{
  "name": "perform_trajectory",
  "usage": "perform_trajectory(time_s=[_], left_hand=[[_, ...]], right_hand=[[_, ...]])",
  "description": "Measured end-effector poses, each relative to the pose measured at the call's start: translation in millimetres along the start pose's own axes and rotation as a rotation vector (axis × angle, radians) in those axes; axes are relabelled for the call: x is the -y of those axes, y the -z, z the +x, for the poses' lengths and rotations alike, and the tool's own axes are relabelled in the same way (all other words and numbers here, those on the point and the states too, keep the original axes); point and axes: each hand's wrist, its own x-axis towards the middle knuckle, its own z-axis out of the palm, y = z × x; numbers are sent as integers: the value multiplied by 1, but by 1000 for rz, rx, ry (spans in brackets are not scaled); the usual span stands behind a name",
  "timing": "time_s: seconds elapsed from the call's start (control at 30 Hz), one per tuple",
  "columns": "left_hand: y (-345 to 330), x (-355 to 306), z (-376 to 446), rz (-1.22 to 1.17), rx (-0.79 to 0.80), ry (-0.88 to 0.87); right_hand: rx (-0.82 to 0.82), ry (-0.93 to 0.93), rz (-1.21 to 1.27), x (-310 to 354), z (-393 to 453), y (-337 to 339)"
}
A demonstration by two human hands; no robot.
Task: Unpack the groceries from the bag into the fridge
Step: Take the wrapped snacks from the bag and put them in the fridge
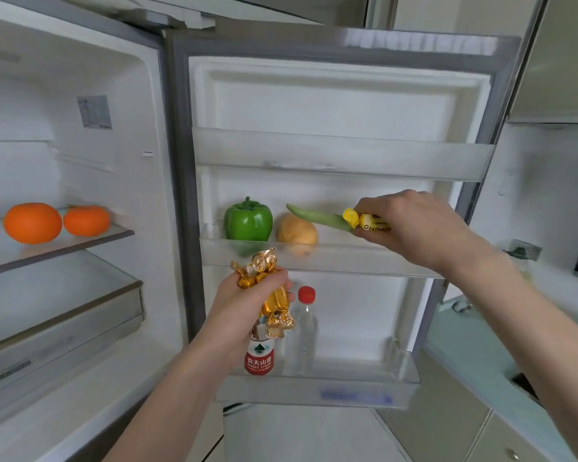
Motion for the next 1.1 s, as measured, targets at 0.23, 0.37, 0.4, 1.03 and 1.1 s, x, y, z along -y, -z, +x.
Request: perform_trajectory(time_s=[0.23,0.37,0.4,1.03,1.1], left_hand=[[3,8,9,-3,14,24],[7,10,13,-13,10,48],[8,10,14,-15,3,51],[17,20,17,29,-71,87],[24,20,16,39,-102,70]], right_hand=[[-71,-66,229,-20,26,-37],[63,-197,521,-28,33,-55],[106,-206,540,-29,34,-59],[-205,-98,649,25,25,-44],[-245,-44,705,45,25,-37]])
